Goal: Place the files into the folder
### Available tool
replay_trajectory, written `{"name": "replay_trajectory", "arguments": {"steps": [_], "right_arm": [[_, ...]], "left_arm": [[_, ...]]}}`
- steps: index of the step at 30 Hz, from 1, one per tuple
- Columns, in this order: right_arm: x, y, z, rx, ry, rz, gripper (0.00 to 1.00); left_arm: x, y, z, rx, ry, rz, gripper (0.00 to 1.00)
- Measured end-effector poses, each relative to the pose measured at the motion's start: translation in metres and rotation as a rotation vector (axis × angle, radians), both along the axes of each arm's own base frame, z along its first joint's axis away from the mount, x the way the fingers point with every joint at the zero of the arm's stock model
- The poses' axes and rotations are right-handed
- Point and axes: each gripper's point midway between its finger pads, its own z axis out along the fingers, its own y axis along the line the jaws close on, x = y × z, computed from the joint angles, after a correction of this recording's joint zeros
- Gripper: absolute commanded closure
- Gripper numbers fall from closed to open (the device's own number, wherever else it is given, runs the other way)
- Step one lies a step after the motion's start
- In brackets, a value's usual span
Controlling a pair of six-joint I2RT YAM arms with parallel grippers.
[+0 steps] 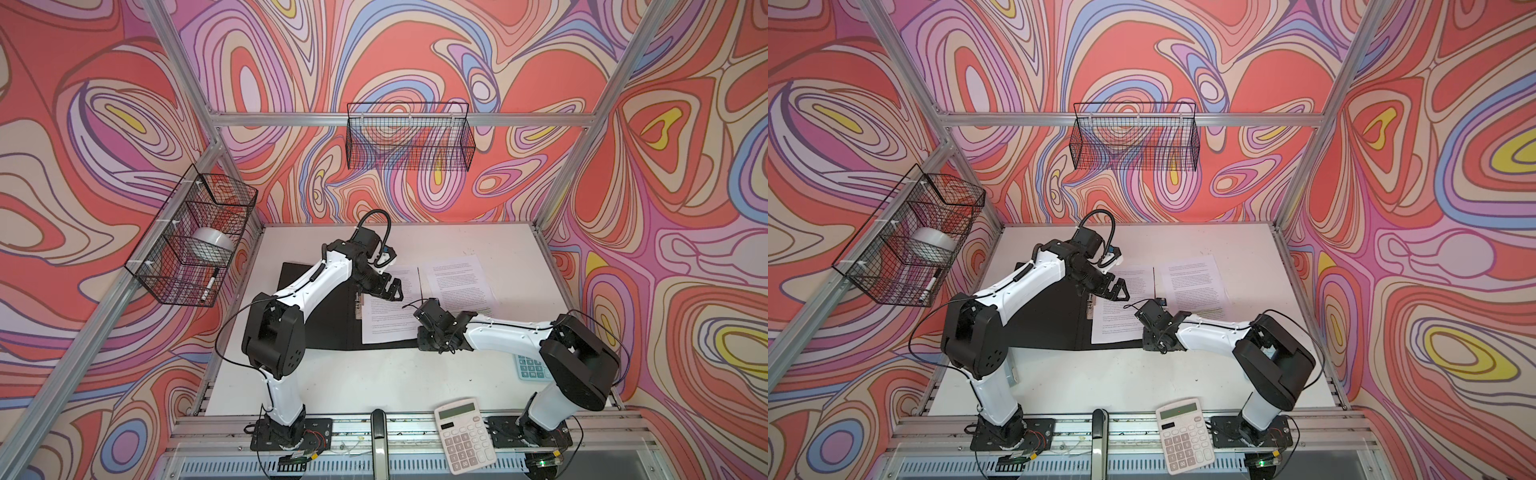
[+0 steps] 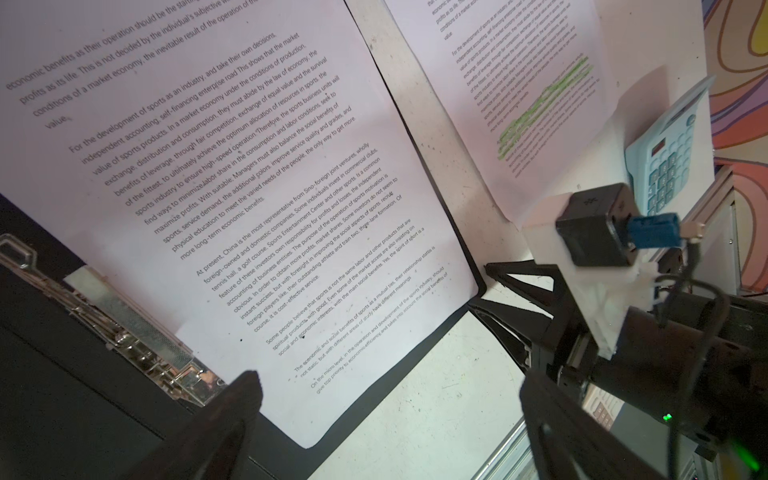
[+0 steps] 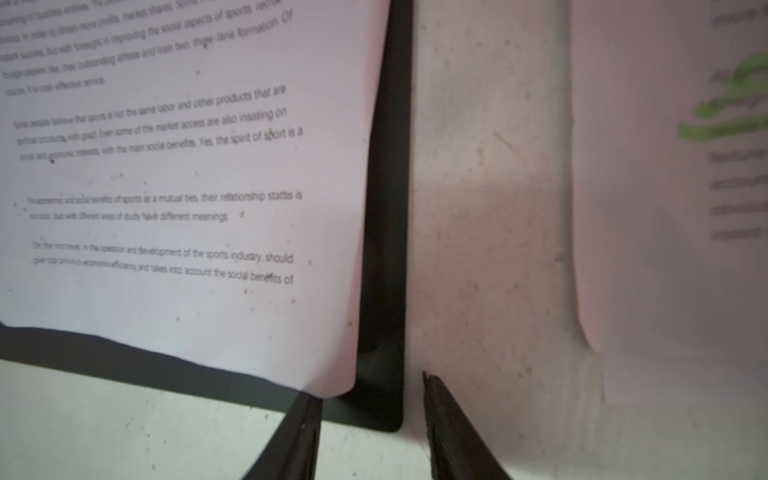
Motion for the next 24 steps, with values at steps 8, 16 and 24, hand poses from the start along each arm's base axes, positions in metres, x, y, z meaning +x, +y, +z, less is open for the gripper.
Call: {"name": "replay_trajectory", "arguments": {"steps": [8,16,24], "right_arm": [[0.018,-0.019,0.009,-0.11,-0.091,-0.056,0.62],[0.023,-0.026,0.013,-0.161,-0.133,-0.052,0.7],[0.017,-0.018,0.043,-0.085,-0.176,-0.009,0.75]], "left_arm": [[-0.002,0.0,-0.015,0.018,0.032,0.005,0.02],[-0.007,0.0,-0.044,0.066,0.1,0.011,0.03],[-0.001,0.01,-0.047,0.13,0.075,0.032,0.02]]}}
